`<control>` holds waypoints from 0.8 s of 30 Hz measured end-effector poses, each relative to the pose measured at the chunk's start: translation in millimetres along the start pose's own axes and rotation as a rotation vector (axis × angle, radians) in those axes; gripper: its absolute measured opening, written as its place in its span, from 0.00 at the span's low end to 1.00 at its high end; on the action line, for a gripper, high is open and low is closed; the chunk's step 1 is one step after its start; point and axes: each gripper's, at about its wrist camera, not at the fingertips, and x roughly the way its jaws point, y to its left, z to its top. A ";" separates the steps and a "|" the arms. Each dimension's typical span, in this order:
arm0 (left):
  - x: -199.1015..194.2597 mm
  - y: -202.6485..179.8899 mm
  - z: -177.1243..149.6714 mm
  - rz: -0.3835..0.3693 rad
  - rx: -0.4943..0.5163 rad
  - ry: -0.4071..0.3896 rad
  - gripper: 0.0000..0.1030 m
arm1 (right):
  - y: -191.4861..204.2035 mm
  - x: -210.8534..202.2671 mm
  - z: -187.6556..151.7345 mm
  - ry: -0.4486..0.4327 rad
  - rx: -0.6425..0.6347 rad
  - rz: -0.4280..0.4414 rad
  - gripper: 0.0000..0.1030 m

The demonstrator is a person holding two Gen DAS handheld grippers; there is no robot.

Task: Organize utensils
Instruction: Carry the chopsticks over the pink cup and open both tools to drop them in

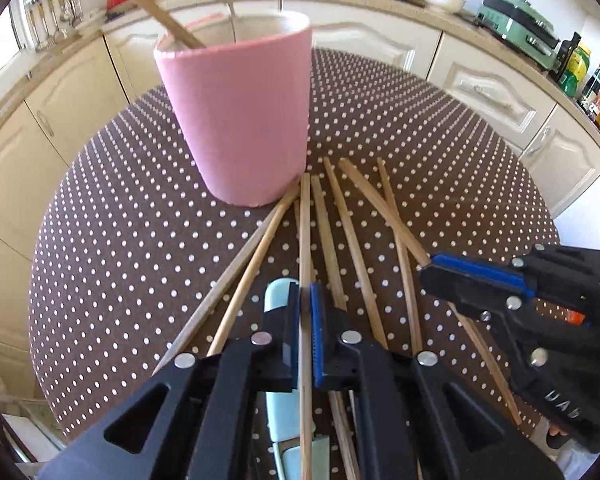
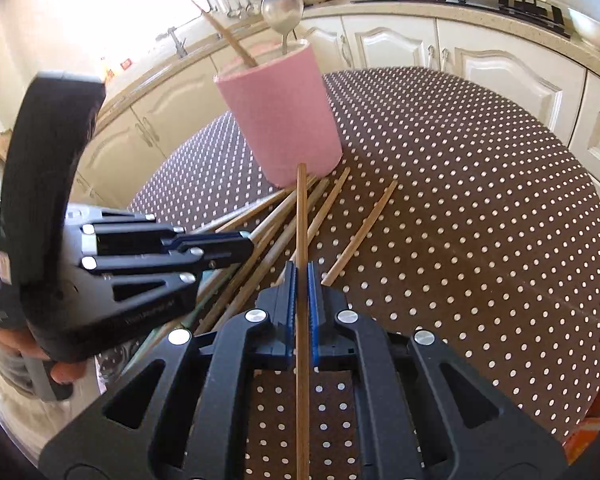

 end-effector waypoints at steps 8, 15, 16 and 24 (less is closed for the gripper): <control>-42.0 -18.9 -22.1 -0.079 -0.023 -0.256 0.05 | 1.4 -32.6 9.1 -0.147 0.026 0.018 0.06; -93.0 -24.5 -33.1 -0.152 -0.051 -0.501 0.05 | 5.2 -67.6 28.8 -0.279 0.038 0.055 0.06; -100.4 -21.4 -34.2 -0.157 -0.067 -0.542 0.05 | 7.7 -72.9 33.7 -0.300 0.033 0.060 0.06; -125.9 -0.4 -6.8 -0.119 -0.179 -0.816 0.05 | 20.9 -85.1 76.0 -0.381 -0.004 0.082 0.06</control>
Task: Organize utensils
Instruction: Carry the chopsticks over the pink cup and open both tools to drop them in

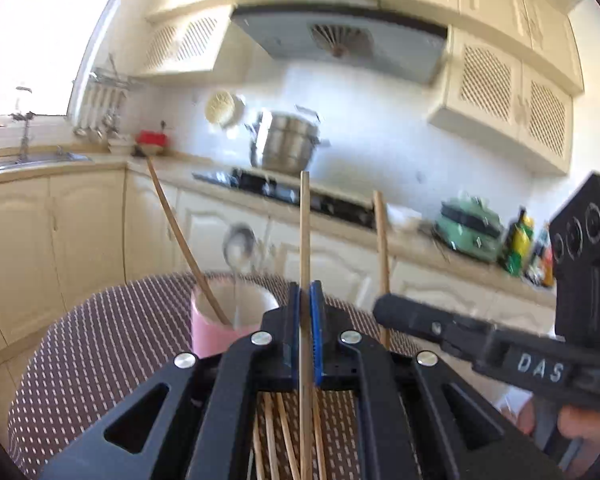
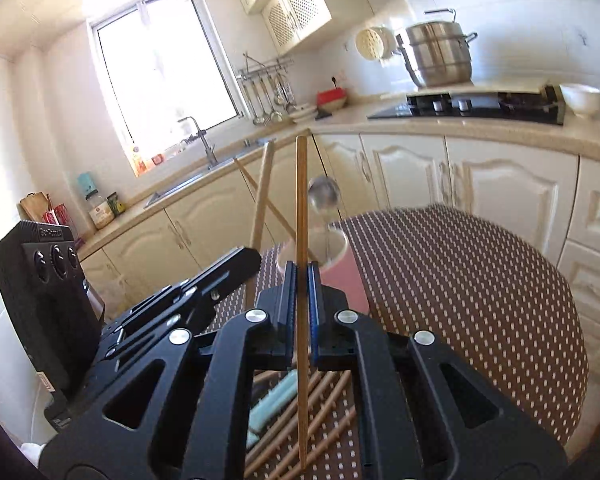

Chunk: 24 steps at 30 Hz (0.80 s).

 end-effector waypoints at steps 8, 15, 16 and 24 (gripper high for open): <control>5.0 7.2 41.8 0.045 -0.024 -0.222 0.05 | 13.1 11.1 38.2 -0.095 -0.043 0.007 0.06; 9.8 18.3 73.8 0.115 -0.037 -0.364 0.05 | 21.1 26.0 68.9 -0.170 -0.073 0.008 0.06; 11.5 19.2 77.7 0.118 -0.031 -0.376 0.05 | 21.2 27.8 72.7 -0.178 -0.077 0.005 0.06; 37.4 28.1 90.7 0.154 -0.008 -0.443 0.05 | 21.3 50.3 94.1 -0.256 -0.099 -0.024 0.06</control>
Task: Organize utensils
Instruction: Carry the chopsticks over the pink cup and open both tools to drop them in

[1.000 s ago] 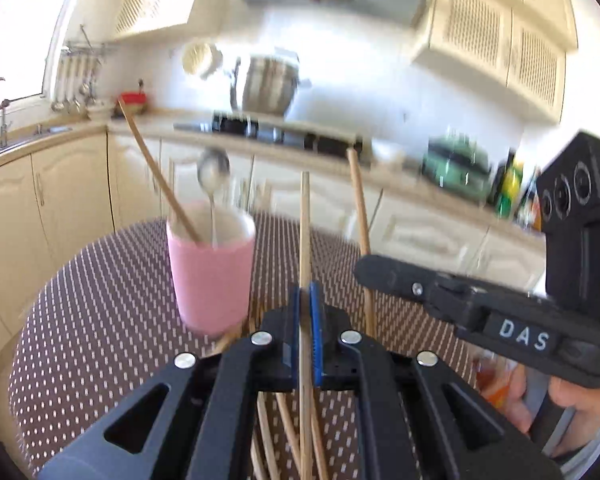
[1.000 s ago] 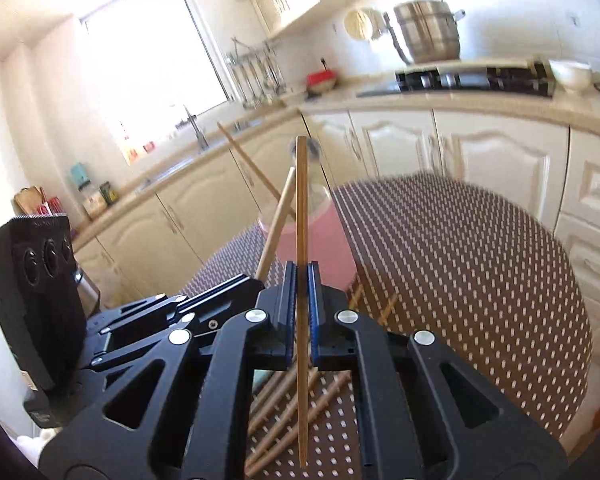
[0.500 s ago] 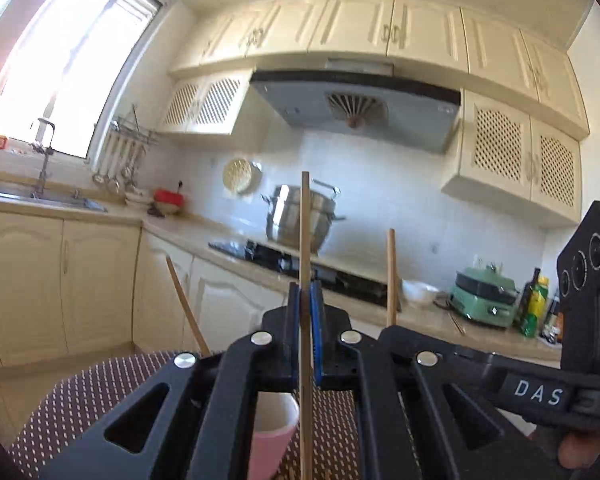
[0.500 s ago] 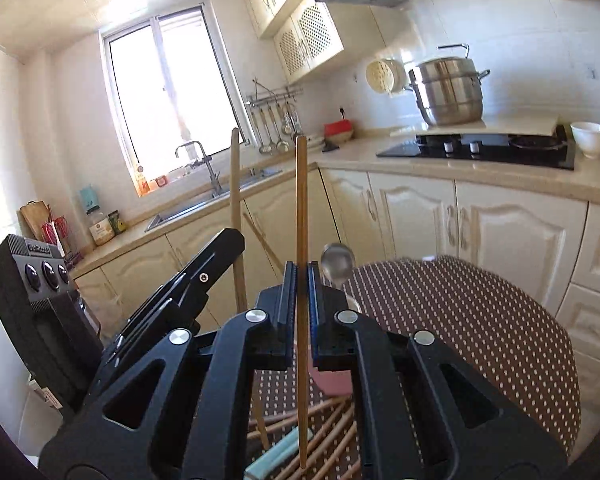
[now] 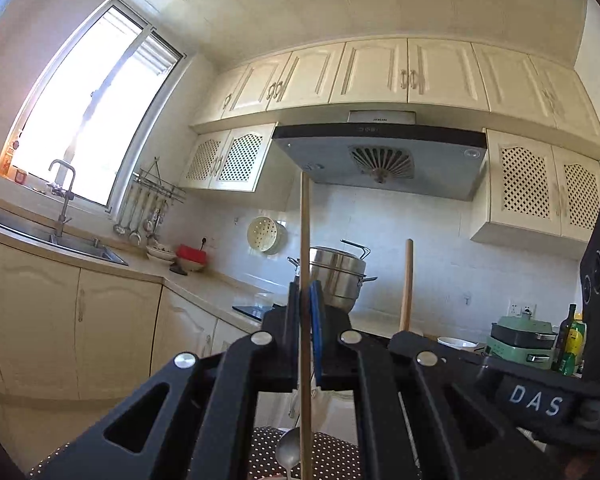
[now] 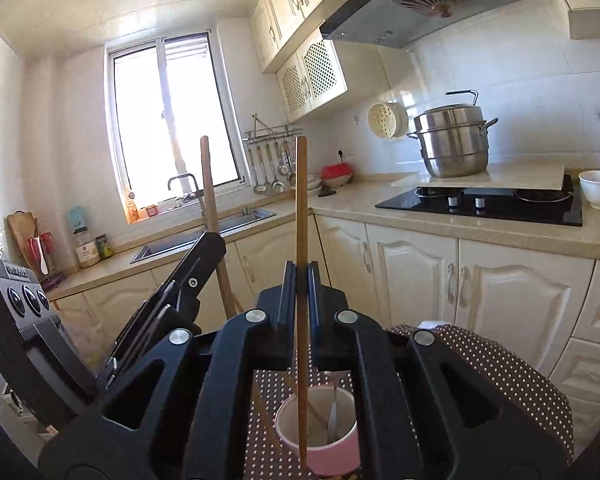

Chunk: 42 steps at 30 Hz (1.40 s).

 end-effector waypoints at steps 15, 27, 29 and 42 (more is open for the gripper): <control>18.4 5.3 -39.9 0.025 0.037 0.079 0.05 | -13.6 23.8 -30.4 -0.006 -0.003 -0.064 0.06; 3.1 16.5 -45.9 0.021 0.045 0.199 0.32 | -7.1 11.4 -42.1 0.016 -0.011 -0.088 0.06; -2.4 21.5 -46.1 0.026 0.039 0.205 0.43 | -6.5 7.6 -43.8 0.017 -0.007 -0.092 0.06; -26.4 39.0 -43.6 0.048 0.045 0.322 0.65 | -3.7 -6.0 -58.5 0.048 0.018 -0.116 0.06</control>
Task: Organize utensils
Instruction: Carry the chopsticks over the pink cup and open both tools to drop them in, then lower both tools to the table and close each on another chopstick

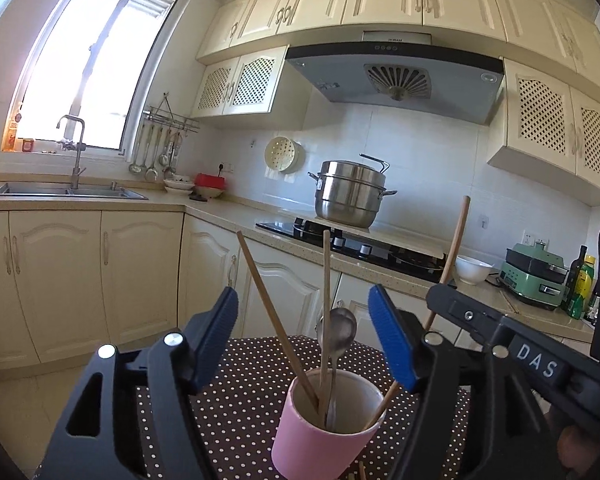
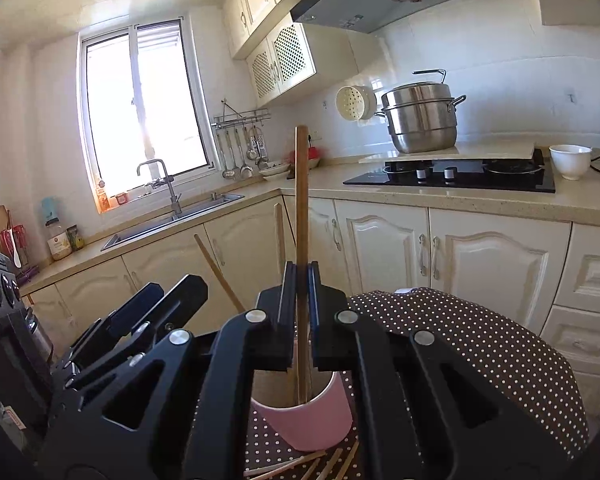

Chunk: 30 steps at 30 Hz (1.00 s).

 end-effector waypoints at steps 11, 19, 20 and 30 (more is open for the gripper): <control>-18.6 8.0 -4.2 0.000 -0.005 0.093 0.71 | 8.7 -11.8 -10.1 0.036 0.005 -0.018 0.07; -35.4 11.6 -4.3 0.006 -0.009 0.130 0.73 | 6.7 -24.6 -15.7 0.045 0.029 -0.044 0.44; -36.7 12.4 -3.1 0.006 -0.011 0.138 0.73 | 6.6 -27.2 -15.9 0.047 0.028 -0.044 0.44; -39.3 13.8 -19.0 -0.023 0.050 0.331 0.73 | -2.8 -47.3 -29.7 0.095 0.032 -0.066 0.46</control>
